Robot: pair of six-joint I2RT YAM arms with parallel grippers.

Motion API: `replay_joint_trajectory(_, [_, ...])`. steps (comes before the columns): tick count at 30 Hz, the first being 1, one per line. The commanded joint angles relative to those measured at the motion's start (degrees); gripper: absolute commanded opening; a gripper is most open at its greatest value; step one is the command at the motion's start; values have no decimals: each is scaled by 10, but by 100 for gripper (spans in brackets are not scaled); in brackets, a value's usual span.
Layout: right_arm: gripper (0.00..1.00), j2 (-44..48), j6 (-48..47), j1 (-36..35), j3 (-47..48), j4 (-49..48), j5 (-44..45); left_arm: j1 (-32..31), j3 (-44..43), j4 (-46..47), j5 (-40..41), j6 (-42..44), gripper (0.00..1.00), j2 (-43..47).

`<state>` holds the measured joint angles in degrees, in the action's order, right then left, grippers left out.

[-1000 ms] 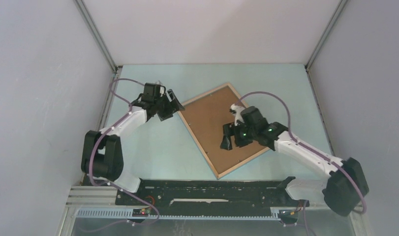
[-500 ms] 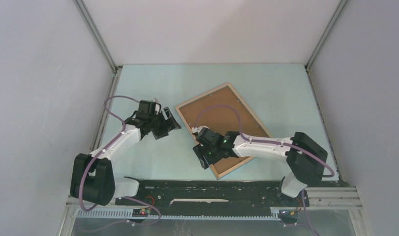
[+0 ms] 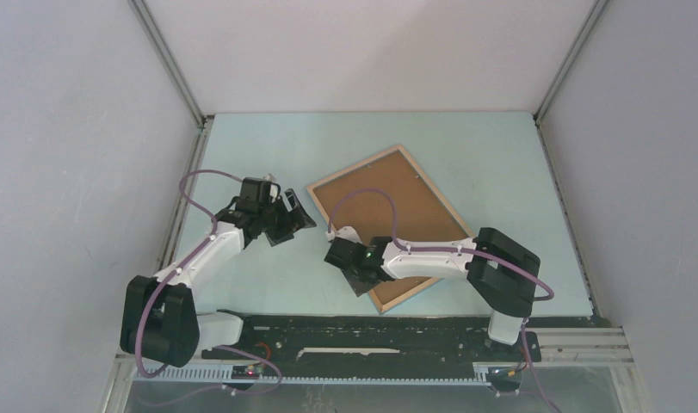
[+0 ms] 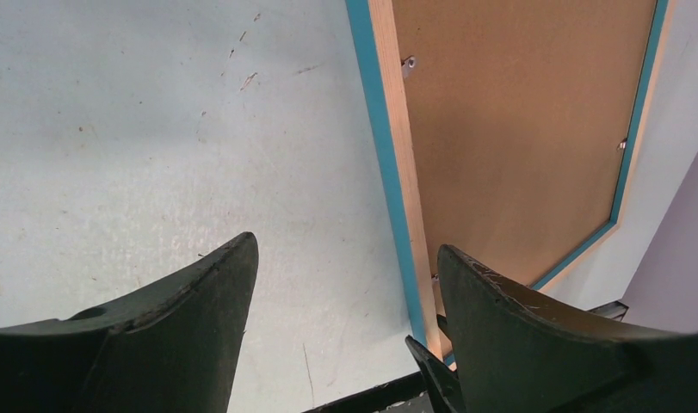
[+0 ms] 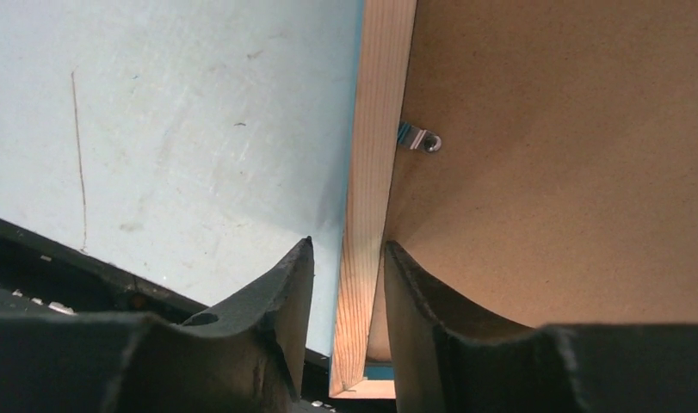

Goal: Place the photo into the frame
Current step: Turn over the photo frame at the center of the board.

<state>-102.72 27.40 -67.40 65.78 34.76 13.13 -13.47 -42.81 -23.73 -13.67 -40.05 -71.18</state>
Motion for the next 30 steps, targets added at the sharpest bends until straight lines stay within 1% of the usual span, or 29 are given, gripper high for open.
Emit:
replay_joint_trajectory(1, [40,-19,13,-15,12,5,46,-1,-6,5,9,1,82,11])
replay_joint_trajectory(5, [29,-33,26,-20,22,10,87,-1,-4,4,14,-2,82,19])
replay_joint_trajectory(7, [19,-36,30,-20,29,10,105,-1,-4,2,20,-6,82,28])
replay_joint_trajectory(8, [10,-33,30,-20,34,8,112,-1,-3,-2,25,-8,82,33])
replay_joint_trajectory(10, [1,-17,24,-19,44,11,129,0,-4,-11,48,-9,82,55])
replay_joint_trajectory(13, [0,27,6,-18,53,3,133,6,-3,-24,77,-11,83,98])
replay_joint_trajectory(16, [0,76,-1,0,53,-19,93,9,-5,-32,82,-12,85,122])
replay_joint_trajectory(18, [0,102,5,15,52,-39,60,10,-8,-37,68,-16,86,124])
replay_joint_trajectory(21, [0,126,11,41,53,-89,-3,10,-3,-40,49,-29,86,125])
replay_joint_trajectory(24, [0,138,28,69,72,-121,-79,10,1,-44,55,-43,85,150])
replay_joint_trajectory(26, [0,139,45,90,90,-137,-149,10,-6,-56,74,-47,85,178])
replay_joint_trajectory(30, [0,136,81,121,143,-158,-260,11,-50,-107,150,-42,85,247])
